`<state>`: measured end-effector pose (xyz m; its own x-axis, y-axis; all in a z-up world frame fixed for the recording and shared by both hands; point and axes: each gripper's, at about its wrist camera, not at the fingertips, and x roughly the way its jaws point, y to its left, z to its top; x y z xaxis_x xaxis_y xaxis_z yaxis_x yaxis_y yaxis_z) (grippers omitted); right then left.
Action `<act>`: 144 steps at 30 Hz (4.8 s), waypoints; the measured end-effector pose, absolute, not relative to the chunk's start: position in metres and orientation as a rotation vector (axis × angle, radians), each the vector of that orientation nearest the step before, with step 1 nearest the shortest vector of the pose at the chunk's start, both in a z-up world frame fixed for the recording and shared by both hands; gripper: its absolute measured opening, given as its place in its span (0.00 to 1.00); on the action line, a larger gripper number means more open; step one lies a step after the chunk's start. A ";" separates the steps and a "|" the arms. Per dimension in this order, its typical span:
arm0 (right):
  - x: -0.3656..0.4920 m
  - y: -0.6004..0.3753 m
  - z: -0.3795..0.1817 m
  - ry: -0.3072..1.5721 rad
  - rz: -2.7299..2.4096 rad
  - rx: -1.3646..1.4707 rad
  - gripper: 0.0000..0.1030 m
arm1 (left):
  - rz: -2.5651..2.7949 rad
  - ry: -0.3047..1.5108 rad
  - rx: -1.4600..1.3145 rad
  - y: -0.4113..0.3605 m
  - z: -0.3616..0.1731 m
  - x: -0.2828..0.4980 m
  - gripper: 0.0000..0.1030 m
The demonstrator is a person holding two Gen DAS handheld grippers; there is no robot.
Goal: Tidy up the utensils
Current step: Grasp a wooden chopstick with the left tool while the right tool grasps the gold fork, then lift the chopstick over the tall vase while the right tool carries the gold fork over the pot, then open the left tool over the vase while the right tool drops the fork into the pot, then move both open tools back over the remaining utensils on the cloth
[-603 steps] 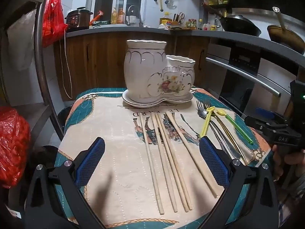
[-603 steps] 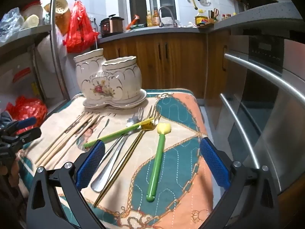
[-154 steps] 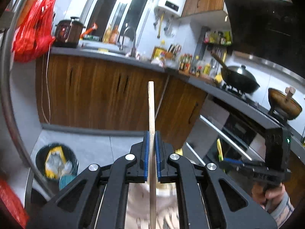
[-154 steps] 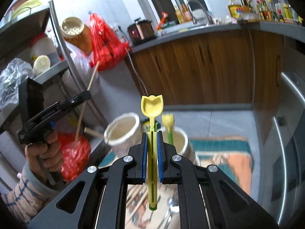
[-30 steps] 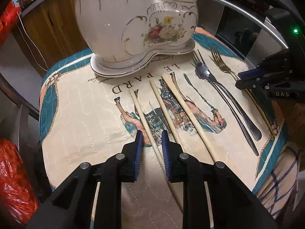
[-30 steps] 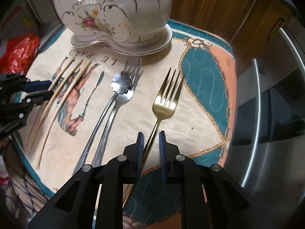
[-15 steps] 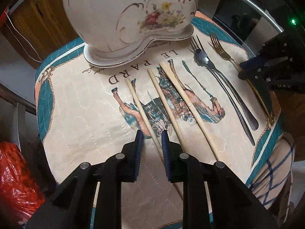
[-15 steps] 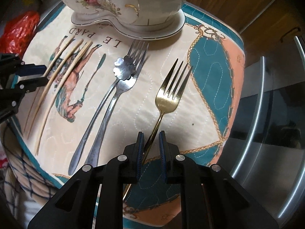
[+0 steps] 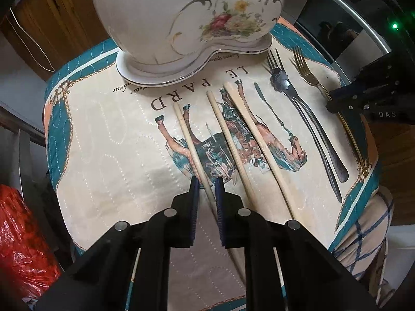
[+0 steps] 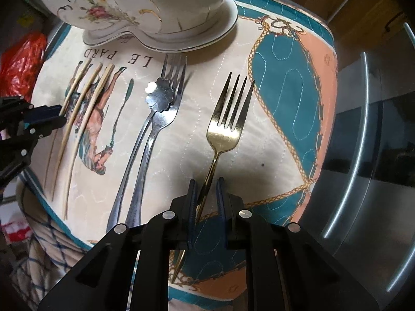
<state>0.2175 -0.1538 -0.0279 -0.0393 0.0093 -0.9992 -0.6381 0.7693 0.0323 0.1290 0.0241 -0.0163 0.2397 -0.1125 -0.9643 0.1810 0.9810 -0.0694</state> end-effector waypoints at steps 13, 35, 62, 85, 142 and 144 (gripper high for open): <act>0.208 -0.170 -0.023 1.466 0.599 -0.415 0.07 | -0.170 1.225 -0.008 0.039 -0.018 0.115 0.04; 0.185 -0.196 0.086 0.986 0.733 -0.161 0.07 | -0.149 0.723 -0.142 0.082 0.100 0.060 0.04; 0.249 -0.148 0.187 0.674 0.798 -0.093 0.07 | -0.097 0.221 -0.261 0.089 0.174 0.187 0.04; 0.264 -0.108 0.105 0.783 0.765 -0.224 0.07 | -0.046 0.285 -0.154 0.068 0.087 0.152 0.05; 0.175 -0.158 0.020 0.966 0.715 -0.215 0.30 | -0.052 0.712 -0.106 0.067 0.025 0.068 0.40; 0.170 -0.156 0.016 0.978 0.722 -0.218 0.30 | -0.066 0.745 -0.100 0.060 0.016 0.067 0.36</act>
